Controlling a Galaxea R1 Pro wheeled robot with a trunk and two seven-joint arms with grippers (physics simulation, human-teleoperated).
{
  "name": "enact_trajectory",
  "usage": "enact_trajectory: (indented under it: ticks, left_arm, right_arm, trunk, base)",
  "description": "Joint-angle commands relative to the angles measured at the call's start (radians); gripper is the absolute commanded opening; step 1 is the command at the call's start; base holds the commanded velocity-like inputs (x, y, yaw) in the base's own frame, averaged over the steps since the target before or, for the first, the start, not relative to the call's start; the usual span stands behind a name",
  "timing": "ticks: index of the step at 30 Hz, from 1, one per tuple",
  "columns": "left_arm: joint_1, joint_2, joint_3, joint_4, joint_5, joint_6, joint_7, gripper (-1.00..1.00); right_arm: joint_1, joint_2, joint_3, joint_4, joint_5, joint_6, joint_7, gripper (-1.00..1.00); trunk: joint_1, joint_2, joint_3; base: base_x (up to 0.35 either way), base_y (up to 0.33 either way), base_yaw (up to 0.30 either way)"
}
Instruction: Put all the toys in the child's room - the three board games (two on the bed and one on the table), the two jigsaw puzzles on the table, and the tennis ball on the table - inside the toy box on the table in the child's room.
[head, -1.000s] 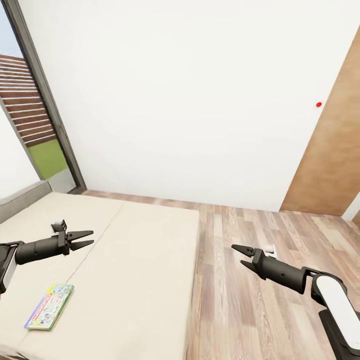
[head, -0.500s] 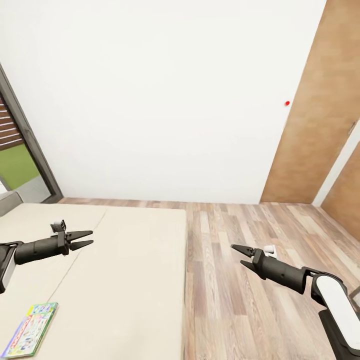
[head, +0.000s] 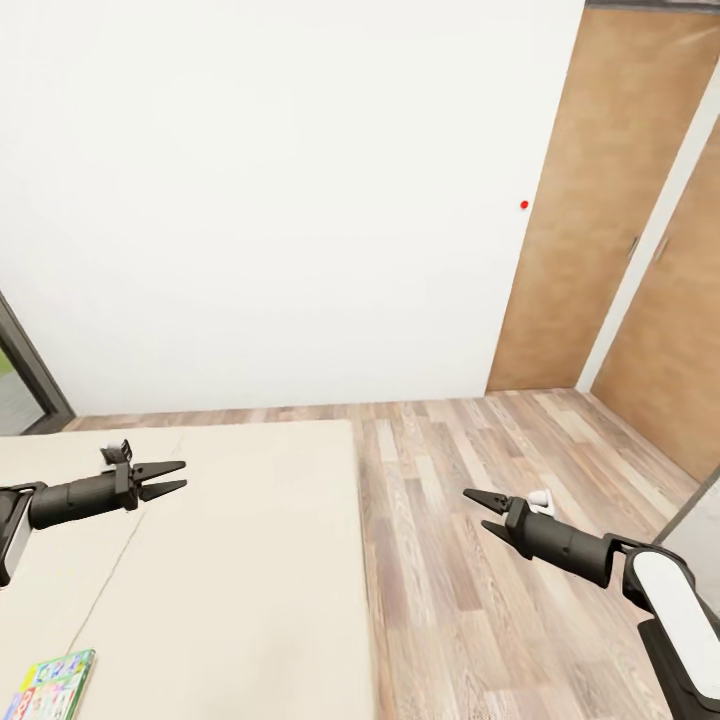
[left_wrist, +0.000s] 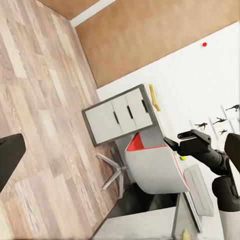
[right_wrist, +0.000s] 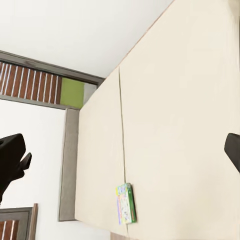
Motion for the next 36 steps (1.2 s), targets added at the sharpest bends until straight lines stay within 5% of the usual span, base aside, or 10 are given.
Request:
enact_trajectory:
  ticks: [1,18,36]
  left_arm:
    - [0.0,0.001,0.0,0.0,-0.001,0.011,-0.004,1.0]
    - [0.0,0.001,0.001,0.0,0.0,0.011,-0.004,1.0]
    - [0.0,0.0,0.004,0.0,0.0,0.013,-0.004,1.0]
  right_arm:
    - [-0.001,0.0,-0.001,-0.001,-0.005,0.004,-0.005,1.0]
    - [-0.001,0.001,0.0,-0.001,-0.005,0.004,-0.005,1.0]
    - [-0.001,0.0,0.0,-0.001,-0.005,0.004,-0.005,1.0]
  trunk:
    - [0.001,-0.002,-0.002]
    - [0.001,-0.002,-0.002]
    - [0.001,-0.002,-0.002]
  base:
    - [0.0,0.281,-0.279]
    - [-0.035,0.275,-0.12]
    - [-0.02,0.023,0.0]
